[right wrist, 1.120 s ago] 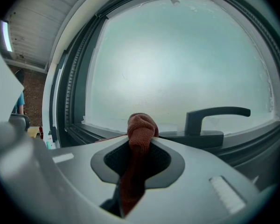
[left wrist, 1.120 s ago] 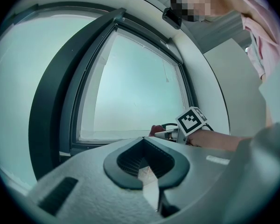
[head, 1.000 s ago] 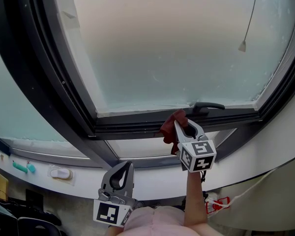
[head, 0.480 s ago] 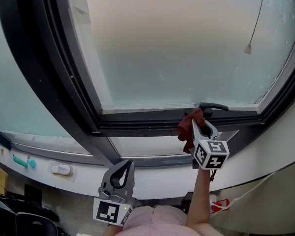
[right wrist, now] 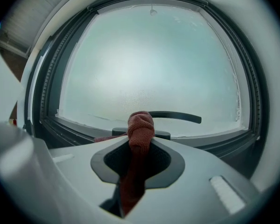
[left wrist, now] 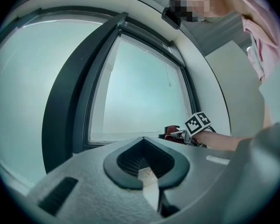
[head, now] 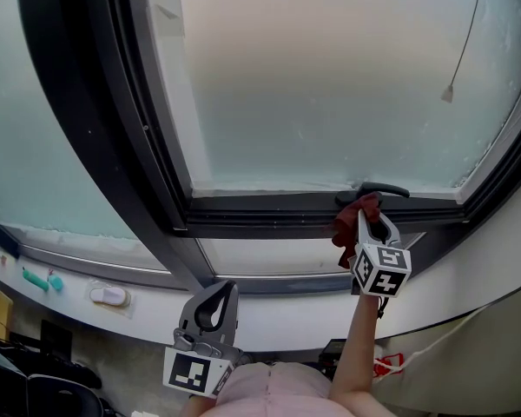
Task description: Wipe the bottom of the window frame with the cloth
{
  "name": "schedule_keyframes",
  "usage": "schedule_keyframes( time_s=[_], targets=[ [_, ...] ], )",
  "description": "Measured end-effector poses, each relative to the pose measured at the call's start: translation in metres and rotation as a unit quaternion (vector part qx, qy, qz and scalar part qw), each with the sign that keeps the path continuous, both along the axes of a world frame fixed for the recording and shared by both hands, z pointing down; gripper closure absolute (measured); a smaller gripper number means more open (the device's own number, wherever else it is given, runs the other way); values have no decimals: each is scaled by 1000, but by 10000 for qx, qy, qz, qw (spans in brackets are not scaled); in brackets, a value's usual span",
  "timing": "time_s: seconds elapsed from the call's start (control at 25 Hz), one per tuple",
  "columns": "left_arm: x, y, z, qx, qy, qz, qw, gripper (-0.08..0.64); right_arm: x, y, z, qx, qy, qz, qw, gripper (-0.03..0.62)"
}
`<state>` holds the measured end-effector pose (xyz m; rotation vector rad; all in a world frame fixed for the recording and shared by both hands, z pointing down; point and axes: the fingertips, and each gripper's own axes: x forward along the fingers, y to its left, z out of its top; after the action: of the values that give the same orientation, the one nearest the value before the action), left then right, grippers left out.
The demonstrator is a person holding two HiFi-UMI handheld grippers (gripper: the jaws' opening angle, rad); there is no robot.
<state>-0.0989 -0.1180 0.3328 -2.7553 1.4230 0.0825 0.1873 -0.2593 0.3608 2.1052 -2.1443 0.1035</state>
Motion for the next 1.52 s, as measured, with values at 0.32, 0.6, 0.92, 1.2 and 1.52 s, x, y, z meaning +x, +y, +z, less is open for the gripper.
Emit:
schedule_keyframes(
  time_s=[0.32,0.6,0.92,1.2,1.52],
  targets=[
    [-16,5,-1,9,31,-14,10000,566,-18,13,-24,304,137,77,9994,518],
    [-42,8,0,-21,31,-151,9999,566,-90,26,-77,1156,-23,-471,9922,518],
    [-82,13,1,5,23,-402,9992,566,-252,18,-66,1078,-177,-2054,9726,520],
    [-120,18,3,24,39,-639,9979,566,-346,11,-33,660,-58,-2821,9571,520],
    [-137,14,7,-55,7,-604,9982,566,-377,-7,5,262,356,-2774,9598,520]
  ],
)
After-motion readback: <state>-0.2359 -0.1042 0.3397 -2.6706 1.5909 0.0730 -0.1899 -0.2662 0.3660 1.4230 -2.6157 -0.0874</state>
